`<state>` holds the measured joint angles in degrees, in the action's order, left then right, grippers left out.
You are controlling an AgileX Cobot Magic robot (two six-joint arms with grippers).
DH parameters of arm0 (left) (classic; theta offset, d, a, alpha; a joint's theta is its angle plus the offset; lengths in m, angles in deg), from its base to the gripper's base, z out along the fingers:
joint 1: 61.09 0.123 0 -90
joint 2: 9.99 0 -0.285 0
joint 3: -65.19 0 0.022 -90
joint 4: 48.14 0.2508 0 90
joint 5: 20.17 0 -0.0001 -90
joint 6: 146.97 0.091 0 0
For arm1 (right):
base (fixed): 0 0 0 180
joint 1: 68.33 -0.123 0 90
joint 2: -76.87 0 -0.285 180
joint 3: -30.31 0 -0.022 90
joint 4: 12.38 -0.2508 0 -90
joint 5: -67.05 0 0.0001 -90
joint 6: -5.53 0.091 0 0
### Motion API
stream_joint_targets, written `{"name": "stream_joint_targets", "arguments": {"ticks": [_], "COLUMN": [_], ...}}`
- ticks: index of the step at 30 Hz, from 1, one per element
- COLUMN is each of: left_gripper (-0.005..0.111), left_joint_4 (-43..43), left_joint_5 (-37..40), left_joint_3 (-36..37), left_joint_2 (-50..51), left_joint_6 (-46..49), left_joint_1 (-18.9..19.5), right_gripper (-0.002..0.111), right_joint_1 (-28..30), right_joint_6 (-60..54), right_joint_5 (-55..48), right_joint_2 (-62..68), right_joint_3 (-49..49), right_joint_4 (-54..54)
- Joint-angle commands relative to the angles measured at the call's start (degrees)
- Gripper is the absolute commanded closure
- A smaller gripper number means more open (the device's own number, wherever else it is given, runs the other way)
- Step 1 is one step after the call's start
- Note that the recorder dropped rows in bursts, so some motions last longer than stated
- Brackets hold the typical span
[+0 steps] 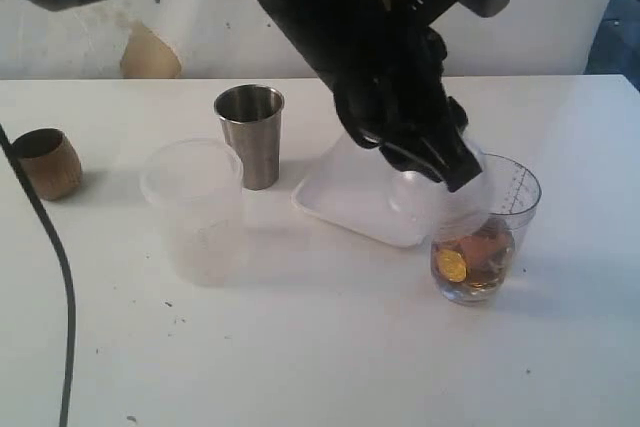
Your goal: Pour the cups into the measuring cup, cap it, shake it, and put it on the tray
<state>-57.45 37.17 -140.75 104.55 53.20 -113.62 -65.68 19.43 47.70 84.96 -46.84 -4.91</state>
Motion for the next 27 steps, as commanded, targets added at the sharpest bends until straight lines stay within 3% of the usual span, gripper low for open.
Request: {"name": "stream_joint_targets", "arguments": {"ticks": [1,4,12,15,18,20,23,24,27], "left_gripper": [0.107,0.107,0.107,0.107,0.104,0.091,0.053,0.033,0.008], "left_joint_4": [5.26,4.51,3.18,3.05,1.89,1.89,1.89,1.89,2.54], "left_joint_5": [4.44,1.48,-21.7,-26.35,-26.09,-25.5,-24.04,-23.06,-20.43], "left_joint_3": [2.68,7.75,28.27,31.65,31.92,31.46,30.72,30.3,29.22], "left_joint_2": [-2.18,-2.6,-2.7,-2.7,-2.7,-2.73,-2.73,-2.73,-2.82], "left_joint_6": [-6.23,-6.67,-9.3,-9.3,-9.67,-9.67,-9.67,-9.67,-9.67], "left_joint_1": [-0.19,-0.19,-0.19,-0.19,-0.19,-0.19,-0.19,-0.19,-0.19], "right_gripper": [0.108,0.108,0.108,0.108,0.108,0.108,0.108,0.108,0.108], "right_joint_1": [-0.28,-0.28,-0.28,-0.28,-0.28,-0.28,-0.28,-0.28,-0.28], "right_joint_6": [0.04,0.04,0.04,0.04,0.04,0.04,0.04,0.04,0.04], "right_joint_5": [0.12,0.12,0.12,0.12,0.12,0.12,0.12,0.12,0.12], "right_joint_2": [-0.31,-0.31,-0.31,-0.31,-0.31,-0.31,-0.31,-0.31,-0.31], "right_joint_3": [-0.07,-0.07,-0.07,-0.07,-0.07,-0.07,-0.07,-0.07,-0.07], "right_joint_4": [0.0,0.0,0.0,0.0,0.0,0.0,0.0,0.0,0.0]}}
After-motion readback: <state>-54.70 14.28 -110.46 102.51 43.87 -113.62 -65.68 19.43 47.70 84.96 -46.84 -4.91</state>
